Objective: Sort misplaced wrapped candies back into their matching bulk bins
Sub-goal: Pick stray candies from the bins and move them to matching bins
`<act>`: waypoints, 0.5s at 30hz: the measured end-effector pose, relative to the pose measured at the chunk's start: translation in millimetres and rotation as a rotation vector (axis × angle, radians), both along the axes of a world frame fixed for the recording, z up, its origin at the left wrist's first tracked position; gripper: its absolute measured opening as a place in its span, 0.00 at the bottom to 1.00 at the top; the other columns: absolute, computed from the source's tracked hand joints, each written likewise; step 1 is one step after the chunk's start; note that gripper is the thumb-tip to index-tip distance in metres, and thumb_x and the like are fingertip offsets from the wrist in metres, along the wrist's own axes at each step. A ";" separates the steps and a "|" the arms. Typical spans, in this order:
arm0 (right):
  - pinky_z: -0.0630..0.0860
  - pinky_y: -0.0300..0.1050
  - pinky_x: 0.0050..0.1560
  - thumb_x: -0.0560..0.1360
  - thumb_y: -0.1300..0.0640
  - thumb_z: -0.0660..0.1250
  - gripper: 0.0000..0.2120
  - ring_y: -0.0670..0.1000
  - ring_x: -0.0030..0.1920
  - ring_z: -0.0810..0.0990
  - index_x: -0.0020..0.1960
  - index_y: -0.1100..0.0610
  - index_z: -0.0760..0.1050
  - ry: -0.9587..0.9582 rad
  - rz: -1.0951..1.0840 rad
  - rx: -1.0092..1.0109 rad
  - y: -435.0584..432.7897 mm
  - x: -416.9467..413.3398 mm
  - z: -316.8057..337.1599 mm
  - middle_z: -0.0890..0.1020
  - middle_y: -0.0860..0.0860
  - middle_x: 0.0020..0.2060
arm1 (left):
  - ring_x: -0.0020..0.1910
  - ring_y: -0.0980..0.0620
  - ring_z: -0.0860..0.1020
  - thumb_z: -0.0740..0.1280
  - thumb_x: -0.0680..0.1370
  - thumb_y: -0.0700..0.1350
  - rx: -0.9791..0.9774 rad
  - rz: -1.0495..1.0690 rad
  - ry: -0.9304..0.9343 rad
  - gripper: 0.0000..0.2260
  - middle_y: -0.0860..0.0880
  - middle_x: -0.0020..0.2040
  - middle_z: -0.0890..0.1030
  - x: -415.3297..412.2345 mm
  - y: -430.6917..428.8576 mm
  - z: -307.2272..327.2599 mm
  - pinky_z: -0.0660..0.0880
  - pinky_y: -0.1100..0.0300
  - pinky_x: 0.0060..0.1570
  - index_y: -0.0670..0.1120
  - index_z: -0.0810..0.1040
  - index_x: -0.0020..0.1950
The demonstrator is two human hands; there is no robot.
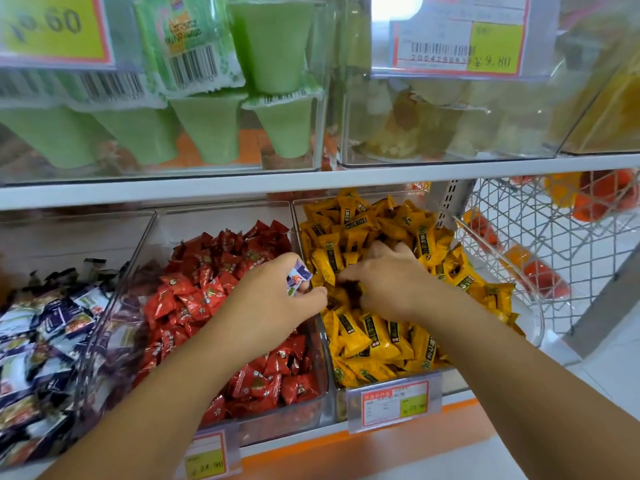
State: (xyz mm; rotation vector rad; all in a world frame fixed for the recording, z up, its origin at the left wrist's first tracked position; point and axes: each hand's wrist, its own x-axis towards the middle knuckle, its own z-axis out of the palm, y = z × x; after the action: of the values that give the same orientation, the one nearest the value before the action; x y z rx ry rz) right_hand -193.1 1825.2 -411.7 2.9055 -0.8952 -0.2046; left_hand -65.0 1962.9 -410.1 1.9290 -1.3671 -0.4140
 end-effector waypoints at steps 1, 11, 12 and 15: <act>0.59 0.55 0.63 0.77 0.57 0.60 0.22 0.54 0.66 0.63 0.68 0.39 0.67 0.016 0.001 -0.023 0.8 2.0 -2.7 0.74 0.50 0.62 | 0.25 0.57 0.62 0.68 0.76 0.52 -0.004 0.002 0.004 0.15 0.52 0.32 0.67 -0.5 -0.1 0.1 0.62 0.68 0.26 0.40 0.70 0.44; 0.60 0.53 0.59 0.75 0.55 0.64 0.17 0.51 0.59 0.68 0.61 0.40 0.73 -0.225 0.019 -0.003 -6.4 13.1 -20.6 0.76 0.44 0.45 | 0.25 0.56 0.62 0.67 0.76 0.53 -0.036 0.002 0.011 0.16 0.52 0.31 0.66 -2.4 2.9 -2.1 0.61 0.66 0.25 0.41 0.69 0.43; 0.61 0.52 0.59 0.75 0.53 0.66 0.16 0.49 0.57 0.70 0.61 0.40 0.74 -0.284 0.006 0.078 -8.2 11.7 -19.7 0.75 0.42 0.43 | 0.24 0.56 0.62 0.67 0.76 0.53 -0.037 0.000 0.017 0.16 0.53 0.31 0.66 -1.3 2.3 -2.4 0.61 0.66 0.25 0.41 0.69 0.42; 0.72 0.45 0.54 0.73 0.54 0.72 0.16 0.44 0.48 0.77 0.60 0.46 0.76 -0.523 -0.091 0.443 -11.2 2.1 -9.0 0.79 0.41 0.43 | 0.24 0.57 0.63 0.68 0.75 0.56 -0.032 -0.003 0.018 0.17 0.54 0.31 0.66 2.3 1.0 -3.8 0.62 0.67 0.26 0.44 0.70 0.41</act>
State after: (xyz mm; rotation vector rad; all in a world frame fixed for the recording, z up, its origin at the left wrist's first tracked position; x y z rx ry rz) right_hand -191.0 1814.0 -420.7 3.4030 -1.1814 0.4311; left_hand -62.7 1963.9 -413.9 1.8931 -1.3577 -0.4078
